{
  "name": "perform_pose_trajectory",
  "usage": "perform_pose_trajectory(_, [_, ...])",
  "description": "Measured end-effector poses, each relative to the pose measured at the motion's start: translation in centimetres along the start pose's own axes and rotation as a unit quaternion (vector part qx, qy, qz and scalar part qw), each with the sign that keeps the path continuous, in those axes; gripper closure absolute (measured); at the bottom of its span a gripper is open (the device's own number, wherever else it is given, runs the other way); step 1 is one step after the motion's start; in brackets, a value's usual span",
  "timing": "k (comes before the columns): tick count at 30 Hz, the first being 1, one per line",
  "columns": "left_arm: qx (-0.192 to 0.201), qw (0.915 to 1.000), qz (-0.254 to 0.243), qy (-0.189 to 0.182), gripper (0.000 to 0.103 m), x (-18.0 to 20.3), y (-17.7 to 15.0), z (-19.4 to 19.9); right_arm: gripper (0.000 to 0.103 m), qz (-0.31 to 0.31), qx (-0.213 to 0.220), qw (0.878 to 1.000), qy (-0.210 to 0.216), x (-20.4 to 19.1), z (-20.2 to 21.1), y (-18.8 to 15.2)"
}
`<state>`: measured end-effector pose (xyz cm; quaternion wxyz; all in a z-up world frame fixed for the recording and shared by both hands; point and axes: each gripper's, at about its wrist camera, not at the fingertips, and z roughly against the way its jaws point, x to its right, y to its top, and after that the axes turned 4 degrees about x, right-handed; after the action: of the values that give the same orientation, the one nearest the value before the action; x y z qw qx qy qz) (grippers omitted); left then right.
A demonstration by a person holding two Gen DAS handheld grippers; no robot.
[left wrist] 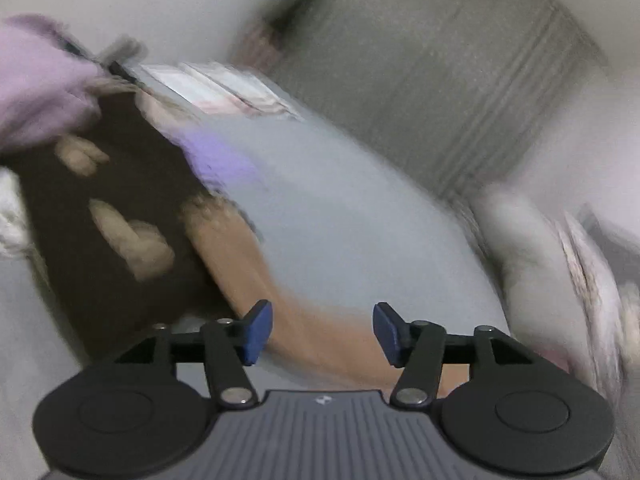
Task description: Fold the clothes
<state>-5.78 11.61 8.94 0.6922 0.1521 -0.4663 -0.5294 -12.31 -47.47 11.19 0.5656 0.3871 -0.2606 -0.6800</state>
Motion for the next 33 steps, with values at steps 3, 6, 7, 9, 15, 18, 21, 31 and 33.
perform_pose_trajectory(3, [-0.109, 0.9912, -0.039, -0.065, 0.049, 4.4, -7.6, -0.5, 0.011, -0.037, -0.027, 0.998, 0.042, 1.4, 1.0, -1.7])
perform_pose_trajectory(6, [-0.145, 0.9848, -0.028, -0.091, 0.05, 5.1, -10.7, -0.5, 0.014, -0.068, -0.055, 0.992, 0.091, 2.7, 3.3, -5.1])
perform_pose_trajectory(7, [-0.152, 0.9835, -0.02, -0.095, 0.05, 5.1, -11.5, -0.5, 0.015, -0.078, -0.06, 0.99, 0.103, 3.1, 3.9, -5.8])
perform_pose_trajectory(9, [-0.163, 0.9816, -0.007, -0.1, 0.051, 5.0, -12.9, -0.5, 0.018, -0.099, -0.066, 0.985, 0.122, 3.8, 5.0, -7.2])
perform_pose_trajectory(15, [-0.162, 0.9812, -0.004, -0.105, 0.09, 5.5, -13.5, -1.0, 0.034, -0.119, -0.103, 0.973, 0.168, 3.8, 5.0, -9.7])
perform_pose_trajectory(18, [-0.16, 0.9816, -0.004, -0.105, 0.098, 5.5, -14.0, -1.1, 0.047, -0.127, -0.126, 0.967, 0.181, 3.3, 3.8, -10.3])
perform_pose_trajectory(21, [-0.152, 0.9828, -0.014, -0.104, 0.1, 5.9, -14.3, -0.8, 0.068, -0.093, -0.14, 0.97, 0.175, 1.6, 2.7, -10.9])
perform_pose_trajectory(31, [-0.102, 0.9844, 0.002, -0.144, 0.101, 7.0, -12.2, 3.6, 0.096, 0.004, -0.052, 0.98, 0.192, -0.8, 7.9, -8.0])
perform_pose_trajectory(33, [-0.095, 0.9836, 0.005, -0.154, 0.101, 7.3, -11.7, 4.5, 0.096, 0.005, -0.026, 0.979, 0.204, -0.6, 9.7, -7.1])
